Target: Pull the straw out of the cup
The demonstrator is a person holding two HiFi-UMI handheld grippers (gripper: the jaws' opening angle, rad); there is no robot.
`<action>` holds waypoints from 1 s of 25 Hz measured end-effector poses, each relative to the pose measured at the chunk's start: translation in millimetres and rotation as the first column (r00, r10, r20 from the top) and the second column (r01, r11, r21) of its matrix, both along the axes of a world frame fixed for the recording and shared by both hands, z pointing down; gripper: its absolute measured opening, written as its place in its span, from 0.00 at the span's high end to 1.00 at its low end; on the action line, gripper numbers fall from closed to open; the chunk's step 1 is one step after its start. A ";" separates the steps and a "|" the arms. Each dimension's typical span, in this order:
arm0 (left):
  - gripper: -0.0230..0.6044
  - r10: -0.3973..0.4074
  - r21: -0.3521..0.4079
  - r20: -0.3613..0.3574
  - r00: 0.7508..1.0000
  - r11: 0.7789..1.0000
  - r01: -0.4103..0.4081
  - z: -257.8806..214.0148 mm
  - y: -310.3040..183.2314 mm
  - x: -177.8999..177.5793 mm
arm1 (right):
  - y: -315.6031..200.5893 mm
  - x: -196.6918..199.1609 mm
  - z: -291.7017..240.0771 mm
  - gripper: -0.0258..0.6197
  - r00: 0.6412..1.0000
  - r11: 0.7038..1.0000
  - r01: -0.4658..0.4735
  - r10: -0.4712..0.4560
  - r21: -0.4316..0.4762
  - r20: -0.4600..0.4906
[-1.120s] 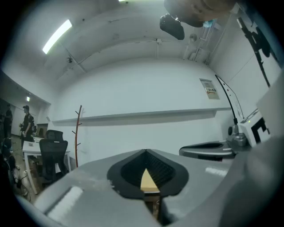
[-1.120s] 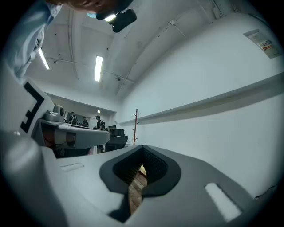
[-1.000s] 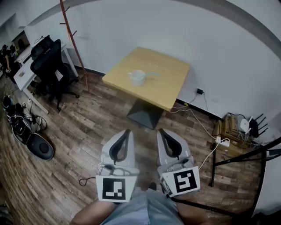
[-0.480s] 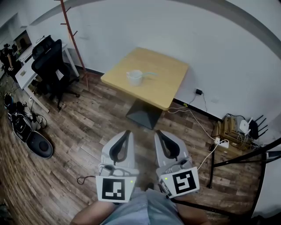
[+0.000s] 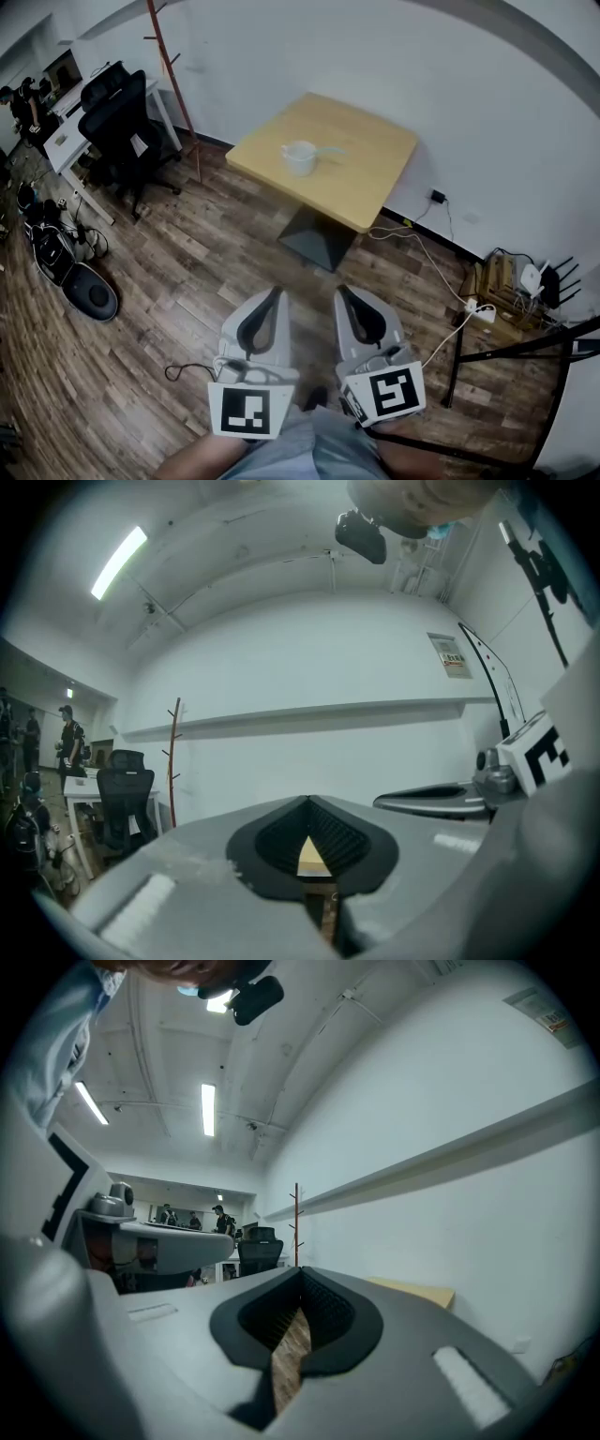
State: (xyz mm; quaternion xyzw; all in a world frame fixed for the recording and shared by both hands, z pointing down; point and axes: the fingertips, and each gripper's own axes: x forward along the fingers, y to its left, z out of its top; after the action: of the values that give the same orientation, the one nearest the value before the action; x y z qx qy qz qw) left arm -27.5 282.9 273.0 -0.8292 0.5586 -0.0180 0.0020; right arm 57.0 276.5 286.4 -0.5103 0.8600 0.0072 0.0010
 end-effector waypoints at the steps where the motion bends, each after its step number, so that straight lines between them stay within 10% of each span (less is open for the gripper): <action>1: 0.93 -0.004 -0.004 -0.004 1.000 1.000 0.004 2.3 -2.8 -3.8 | -2.4 -3.6 2.7 0.95 1.000 1.000 0.004 -0.004 -0.005 -0.002; 25: 0.93 0.113 0.016 -0.079 0.990 0.994 -0.113 -1.0 -181.8 -97.1 | -176.8 -102.9 0.4 0.95 0.995 0.997 -0.079 0.079 0.002 -0.056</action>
State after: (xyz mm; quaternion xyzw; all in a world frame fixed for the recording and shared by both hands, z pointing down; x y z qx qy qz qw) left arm -124.6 101.1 272.0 -0.8596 0.5104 0.0184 -0.0147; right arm -45.8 99.7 286.8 -0.5435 0.8388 0.0212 -0.0236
